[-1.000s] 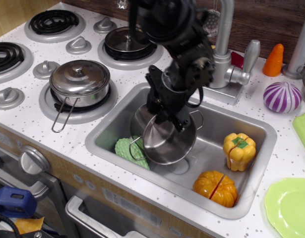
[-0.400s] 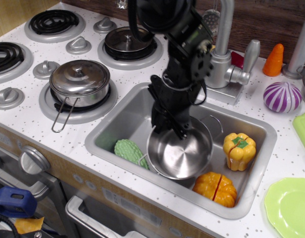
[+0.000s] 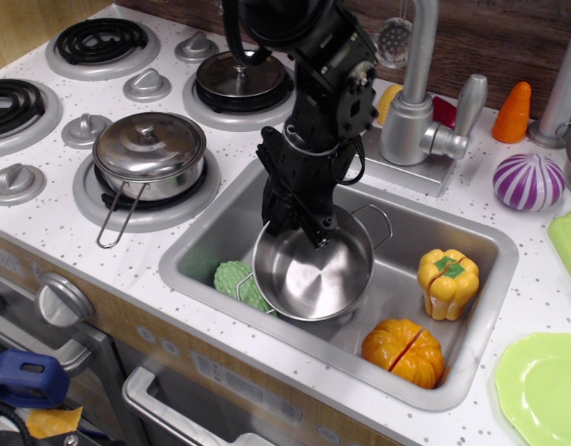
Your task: Flip pot upright in sink
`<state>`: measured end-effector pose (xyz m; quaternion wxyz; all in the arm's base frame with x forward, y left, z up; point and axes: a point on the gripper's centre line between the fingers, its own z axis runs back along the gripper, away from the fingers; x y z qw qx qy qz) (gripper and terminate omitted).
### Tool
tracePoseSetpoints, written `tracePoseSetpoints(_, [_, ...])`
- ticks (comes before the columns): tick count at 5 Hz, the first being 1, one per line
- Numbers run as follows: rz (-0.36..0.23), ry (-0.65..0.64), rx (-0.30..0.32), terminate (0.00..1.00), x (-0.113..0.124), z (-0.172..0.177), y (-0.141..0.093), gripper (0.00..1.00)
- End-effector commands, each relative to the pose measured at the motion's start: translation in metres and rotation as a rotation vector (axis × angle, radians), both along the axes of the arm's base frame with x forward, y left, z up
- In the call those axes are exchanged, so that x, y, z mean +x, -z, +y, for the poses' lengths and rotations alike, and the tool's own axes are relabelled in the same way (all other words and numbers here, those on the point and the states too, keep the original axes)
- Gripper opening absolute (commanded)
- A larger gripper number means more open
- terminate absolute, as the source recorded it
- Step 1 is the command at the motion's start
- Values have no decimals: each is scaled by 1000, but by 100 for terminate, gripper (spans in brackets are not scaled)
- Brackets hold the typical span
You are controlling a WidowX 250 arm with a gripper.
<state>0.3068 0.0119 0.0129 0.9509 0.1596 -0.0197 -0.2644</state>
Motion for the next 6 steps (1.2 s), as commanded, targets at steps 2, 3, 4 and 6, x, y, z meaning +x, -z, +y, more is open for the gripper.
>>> tracePoseSetpoints(2, [-83, 73, 88, 0, 2, 5, -1, 100])
tracePoseSetpoints(3, [-83, 73, 88, 0, 2, 5, -1, 100])
tracePoseSetpoints(4, [-83, 73, 88, 0, 2, 5, -1, 100])
tracePoseSetpoints(6, [-83, 73, 88, 100, 2, 5, -1, 100])
